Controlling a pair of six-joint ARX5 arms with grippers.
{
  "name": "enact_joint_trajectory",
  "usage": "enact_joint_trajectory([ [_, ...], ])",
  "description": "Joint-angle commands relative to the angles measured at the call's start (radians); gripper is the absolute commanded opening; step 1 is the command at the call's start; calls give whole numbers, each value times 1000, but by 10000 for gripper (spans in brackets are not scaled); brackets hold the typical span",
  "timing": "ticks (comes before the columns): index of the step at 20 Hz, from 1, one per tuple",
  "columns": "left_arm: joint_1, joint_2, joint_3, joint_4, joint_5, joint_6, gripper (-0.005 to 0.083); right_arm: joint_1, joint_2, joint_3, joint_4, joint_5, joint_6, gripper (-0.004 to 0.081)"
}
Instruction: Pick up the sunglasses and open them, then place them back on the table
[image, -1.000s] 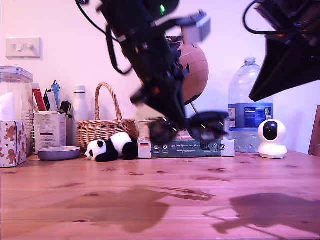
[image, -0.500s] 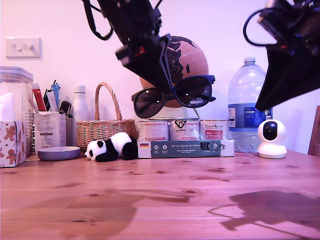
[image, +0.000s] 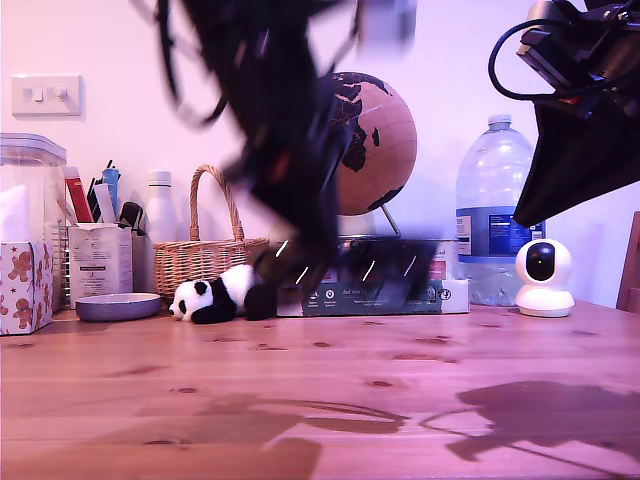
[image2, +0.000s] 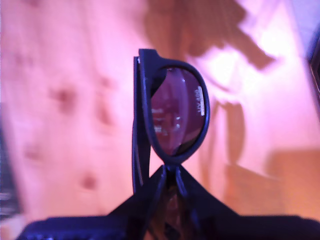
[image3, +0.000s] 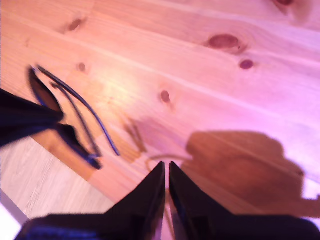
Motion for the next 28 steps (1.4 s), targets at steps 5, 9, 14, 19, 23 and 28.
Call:
enact_joint_trajectory([
  [5, -15, -43, -224, 260, -37, -5, -21, 2, 32, 4, 23, -136, -183, -12],
  [9, -19, -127, -345, 436, -33, 56, -21, 34, 140, 4, 32, -228, -344, -12],
  [14, -18, -187, -359, 568, 4, 112, -20, 88, 225, 4, 32, -266, -447, 47],
  [19, -18, -187, -359, 557, 17, 126, -21, 89, 225, 5, 116, -222, -498, 101],
  [23, -18, -187, -359, 553, 20, 126, -21, 89, 225, 11, 129, -182, -502, 167],
  [28, -6, -187, -359, 534, 44, 126, -20, 97, 224, 11, 85, -206, -498, 167],
])
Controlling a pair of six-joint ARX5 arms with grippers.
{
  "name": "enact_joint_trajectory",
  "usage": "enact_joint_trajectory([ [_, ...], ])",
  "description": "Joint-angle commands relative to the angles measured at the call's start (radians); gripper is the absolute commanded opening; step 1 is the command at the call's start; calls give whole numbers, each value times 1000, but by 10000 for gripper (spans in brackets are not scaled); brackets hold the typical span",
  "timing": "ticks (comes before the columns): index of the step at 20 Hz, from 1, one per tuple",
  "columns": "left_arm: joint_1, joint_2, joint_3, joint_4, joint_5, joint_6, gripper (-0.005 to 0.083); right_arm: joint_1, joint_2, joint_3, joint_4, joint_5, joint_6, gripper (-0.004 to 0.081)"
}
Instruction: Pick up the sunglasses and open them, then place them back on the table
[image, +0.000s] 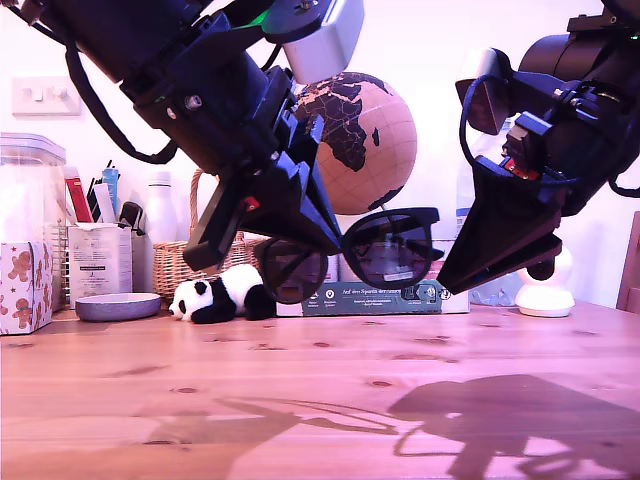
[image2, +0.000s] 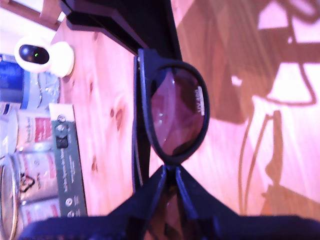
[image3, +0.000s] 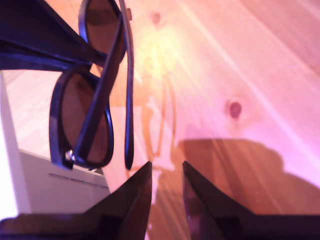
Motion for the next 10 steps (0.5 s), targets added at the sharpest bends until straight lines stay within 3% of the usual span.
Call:
enact_joint_trajectory([
  [1, 6, 10, -6, 1, 10, 0, -20, 11, -9, 11, -6, -17, -2, 167],
  [8, 24, 11, -6, -13, 57, 0, -21, 52, -10, 11, -61, -13, 0, 179],
  [10, 39, 11, -6, -32, 61, -1, -20, 52, -10, 11, -89, 20, 0, 178],
])
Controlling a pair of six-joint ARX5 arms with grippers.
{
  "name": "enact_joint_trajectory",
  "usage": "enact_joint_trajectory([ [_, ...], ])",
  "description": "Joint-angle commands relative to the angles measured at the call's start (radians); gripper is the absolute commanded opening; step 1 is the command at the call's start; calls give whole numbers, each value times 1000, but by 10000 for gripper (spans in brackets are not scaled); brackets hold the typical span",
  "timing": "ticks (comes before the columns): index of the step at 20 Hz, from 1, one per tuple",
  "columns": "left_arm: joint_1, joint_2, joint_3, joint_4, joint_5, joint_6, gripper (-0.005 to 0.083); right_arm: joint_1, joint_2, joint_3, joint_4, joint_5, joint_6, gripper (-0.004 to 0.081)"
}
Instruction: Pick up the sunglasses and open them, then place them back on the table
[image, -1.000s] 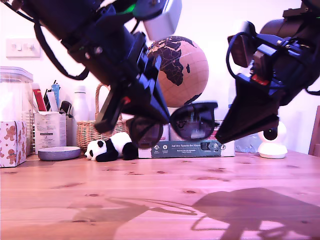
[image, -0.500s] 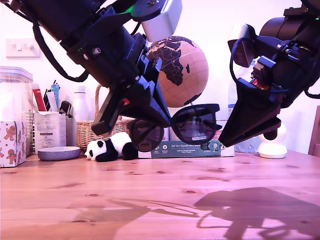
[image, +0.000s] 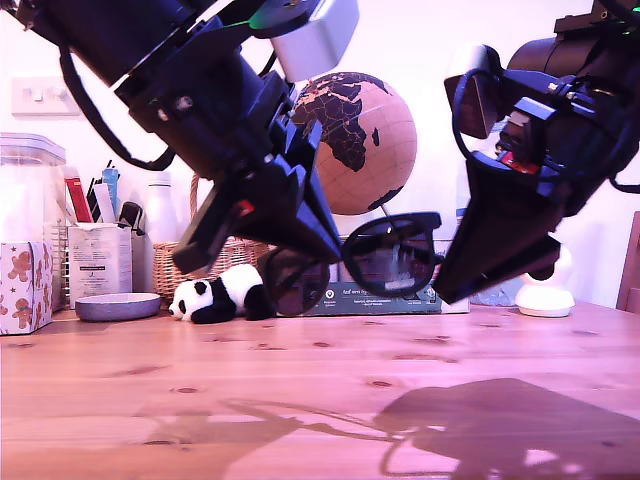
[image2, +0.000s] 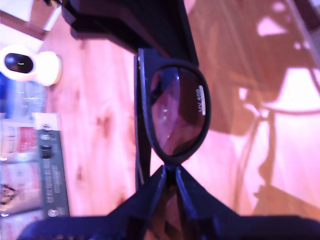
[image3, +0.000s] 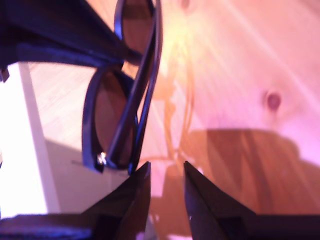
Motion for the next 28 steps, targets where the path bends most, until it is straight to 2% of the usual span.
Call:
enact_joint_trajectory([
  [1, 13, 11, -6, 2, 4, -1, -21, 4, -10, 11, -13, 11, -1, 178],
  [5, 14, 11, -6, 2, 30, -1, -21, 7, -11, 24, -13, 5, -1, 178],
  [9, 14, 11, -6, -8, 56, 0, -20, 18, -11, 80, -20, 8, -1, 178],
  [12, 11, 11, -6, -8, 56, 0, -20, 18, -11, 106, -20, 60, -5, 177],
  [14, 11, 11, -6, -6, 56, 0, -21, 18, -11, 106, -29, 84, -5, 177],
  [21, 11, 11, -6, -4, 54, 0, -20, 50, -11, 106, -111, 79, -8, 176],
  [28, 11, 11, -6, -7, 54, 0, -21, 50, -11, 106, -165, 81, -8, 176],
])
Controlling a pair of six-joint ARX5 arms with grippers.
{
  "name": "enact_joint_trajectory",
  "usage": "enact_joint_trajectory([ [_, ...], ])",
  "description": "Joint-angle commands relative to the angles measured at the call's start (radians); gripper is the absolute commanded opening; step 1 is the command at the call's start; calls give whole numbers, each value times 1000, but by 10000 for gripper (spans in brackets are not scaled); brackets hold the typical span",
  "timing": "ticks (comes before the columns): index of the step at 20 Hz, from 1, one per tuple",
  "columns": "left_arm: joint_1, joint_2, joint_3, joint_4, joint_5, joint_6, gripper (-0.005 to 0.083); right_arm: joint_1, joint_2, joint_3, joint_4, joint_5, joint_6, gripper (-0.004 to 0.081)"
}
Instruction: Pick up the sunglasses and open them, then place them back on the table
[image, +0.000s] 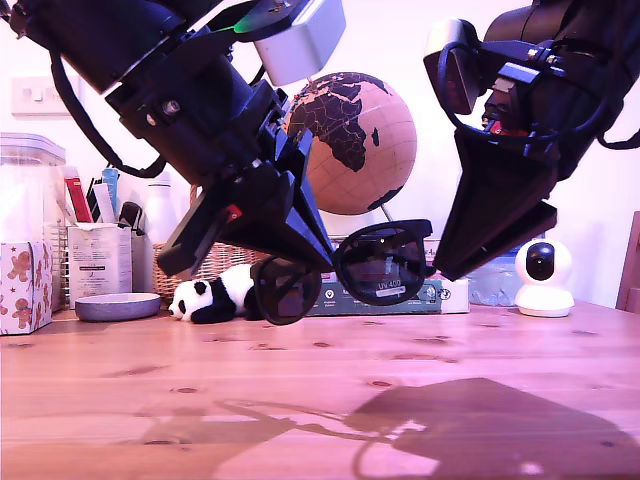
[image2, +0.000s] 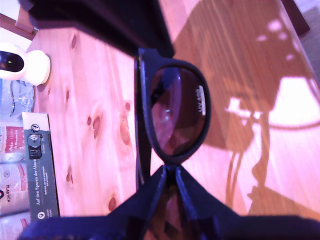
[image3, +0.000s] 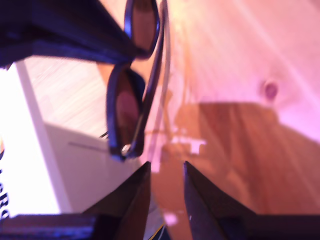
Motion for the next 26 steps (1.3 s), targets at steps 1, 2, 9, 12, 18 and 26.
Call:
enact_joint_trajectory([
  [1, -3, 11, -6, 6, 2, 0, -21, 5, -9, -9, -7, -4, -6, 176],
  [2, -3, 11, -6, 7, 2, 0, -21, 5, -9, -9, -13, -3, -6, 177],
  [9, -4, 11, -6, 11, 3, 0, -21, 12, -8, -9, 53, 0, -6, 176],
  [12, -10, 10, -6, 12, 3, 0, -21, 12, -6, -9, 68, 10, -6, 176],
  [18, -10, 10, -6, 33, 2, 0, -21, 22, -3, -9, 95, 40, -6, 176],
  [26, -32, 8, -6, 34, 2, 0, -20, 23, 1, -9, 156, 97, -6, 174],
])
